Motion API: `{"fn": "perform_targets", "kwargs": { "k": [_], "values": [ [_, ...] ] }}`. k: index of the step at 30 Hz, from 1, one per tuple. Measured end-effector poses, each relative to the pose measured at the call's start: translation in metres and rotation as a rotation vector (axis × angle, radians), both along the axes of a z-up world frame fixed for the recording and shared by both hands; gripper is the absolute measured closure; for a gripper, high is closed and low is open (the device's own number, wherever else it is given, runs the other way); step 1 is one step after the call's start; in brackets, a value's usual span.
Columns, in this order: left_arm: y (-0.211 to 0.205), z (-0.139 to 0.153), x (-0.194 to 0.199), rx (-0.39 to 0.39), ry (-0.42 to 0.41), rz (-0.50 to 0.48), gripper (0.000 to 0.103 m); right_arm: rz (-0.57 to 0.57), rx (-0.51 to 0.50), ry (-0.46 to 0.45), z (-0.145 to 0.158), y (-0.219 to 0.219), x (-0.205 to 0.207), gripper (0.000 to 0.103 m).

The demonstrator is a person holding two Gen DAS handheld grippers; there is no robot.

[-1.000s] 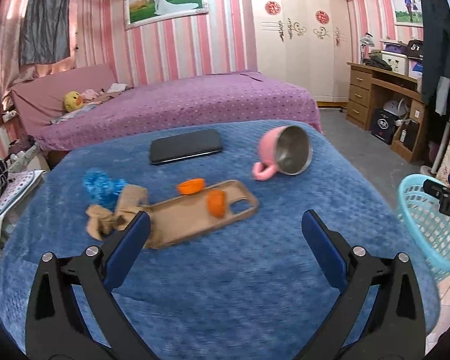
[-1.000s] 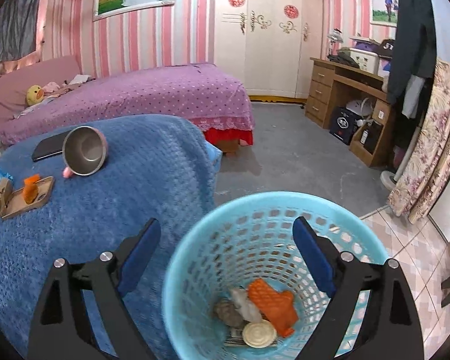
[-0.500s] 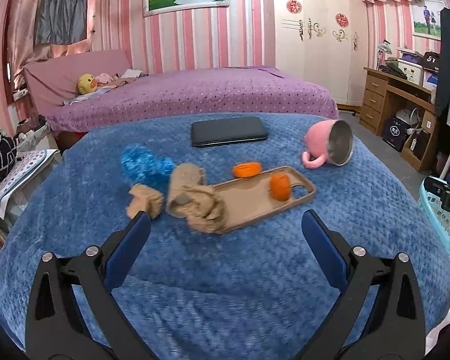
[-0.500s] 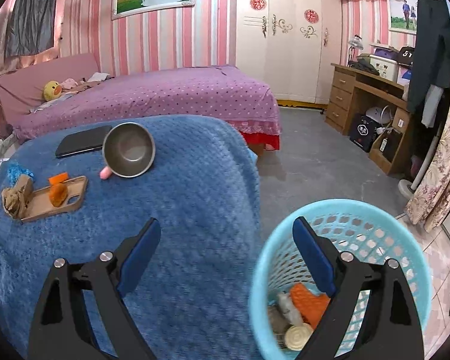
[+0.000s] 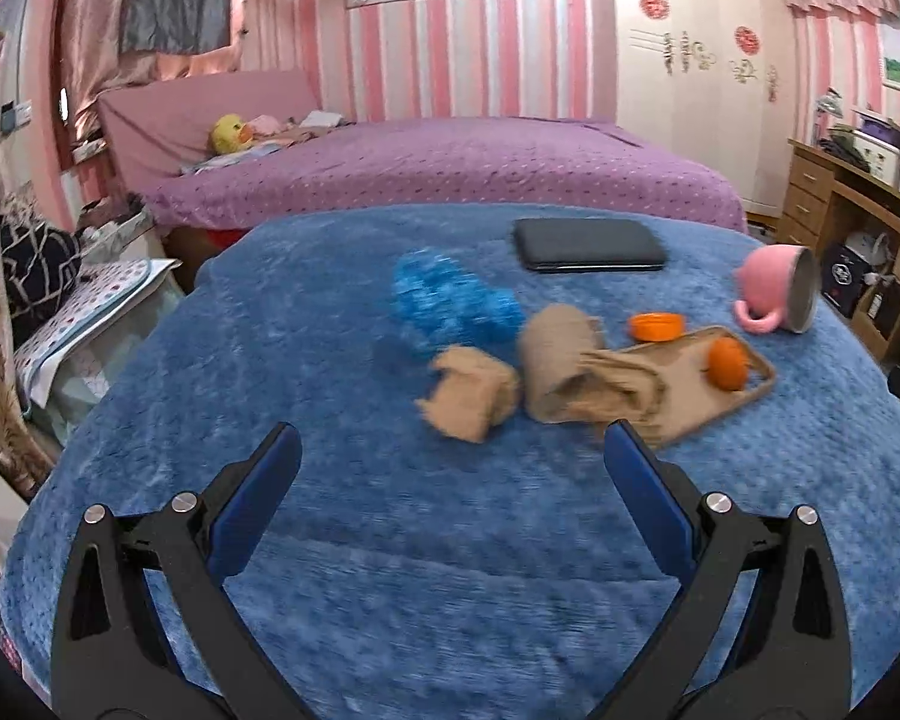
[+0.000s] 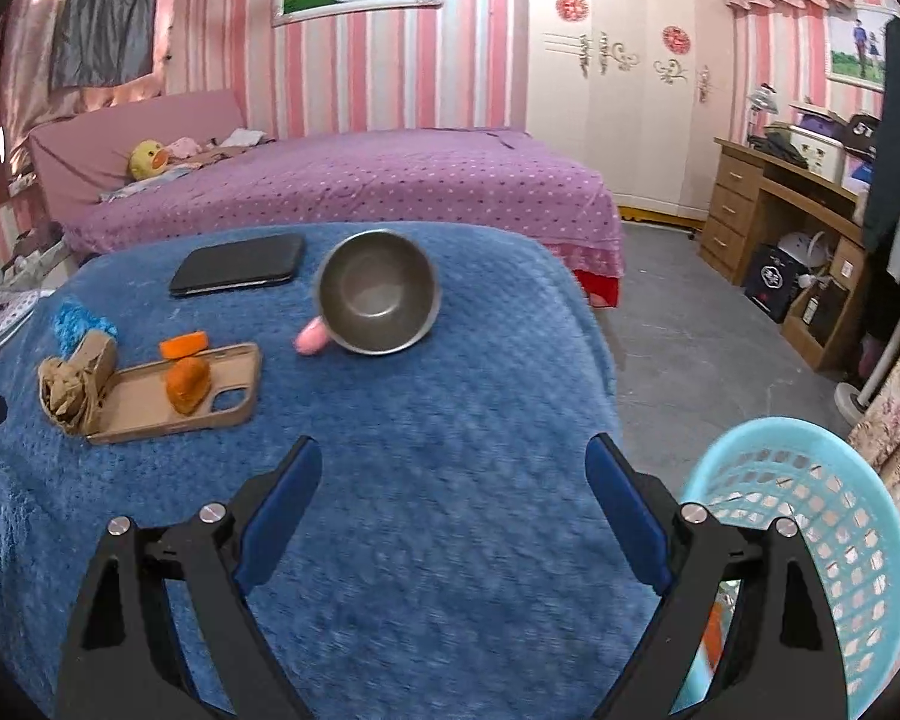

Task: Collect trash
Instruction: 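Move both tools back over the bed toward the brown paper, then grasp a brown paper scrap with the left tool while the right tool grasps crumpled brown paper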

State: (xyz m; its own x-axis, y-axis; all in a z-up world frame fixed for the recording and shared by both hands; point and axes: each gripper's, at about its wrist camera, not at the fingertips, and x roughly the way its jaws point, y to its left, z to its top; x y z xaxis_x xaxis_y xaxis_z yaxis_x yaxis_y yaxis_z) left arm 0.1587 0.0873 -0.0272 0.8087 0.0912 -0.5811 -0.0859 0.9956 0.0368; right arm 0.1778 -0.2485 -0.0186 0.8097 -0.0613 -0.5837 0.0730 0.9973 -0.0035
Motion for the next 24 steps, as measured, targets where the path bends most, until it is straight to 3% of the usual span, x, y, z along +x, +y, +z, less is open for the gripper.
{"fn": "perform_targets", "kwargs": {
  "k": [7,14,18,22,24],
  "values": [
    [0.026,-0.01,0.019,-0.018,0.045,0.032,0.006,0.064,-0.05,0.033,-0.009,0.03,0.01,0.015],
    [0.017,-0.013,0.039,-0.013,0.063,-0.023,0.006,0.071,-0.035,0.059,-0.013,0.037,0.017,0.015],
    [0.017,-0.019,0.056,-0.028,0.11,-0.023,0.019,0.074,-0.038,0.063,-0.015,0.04,0.022,0.015],
    [0.017,-0.023,0.063,-0.067,0.117,-0.03,0.023,0.077,-0.042,0.066,-0.016,0.043,0.025,0.015],
    [0.012,-0.024,0.066,-0.067,0.119,-0.044,0.03,0.081,-0.044,0.068,-0.017,0.046,0.027,0.015]
  ]
}}
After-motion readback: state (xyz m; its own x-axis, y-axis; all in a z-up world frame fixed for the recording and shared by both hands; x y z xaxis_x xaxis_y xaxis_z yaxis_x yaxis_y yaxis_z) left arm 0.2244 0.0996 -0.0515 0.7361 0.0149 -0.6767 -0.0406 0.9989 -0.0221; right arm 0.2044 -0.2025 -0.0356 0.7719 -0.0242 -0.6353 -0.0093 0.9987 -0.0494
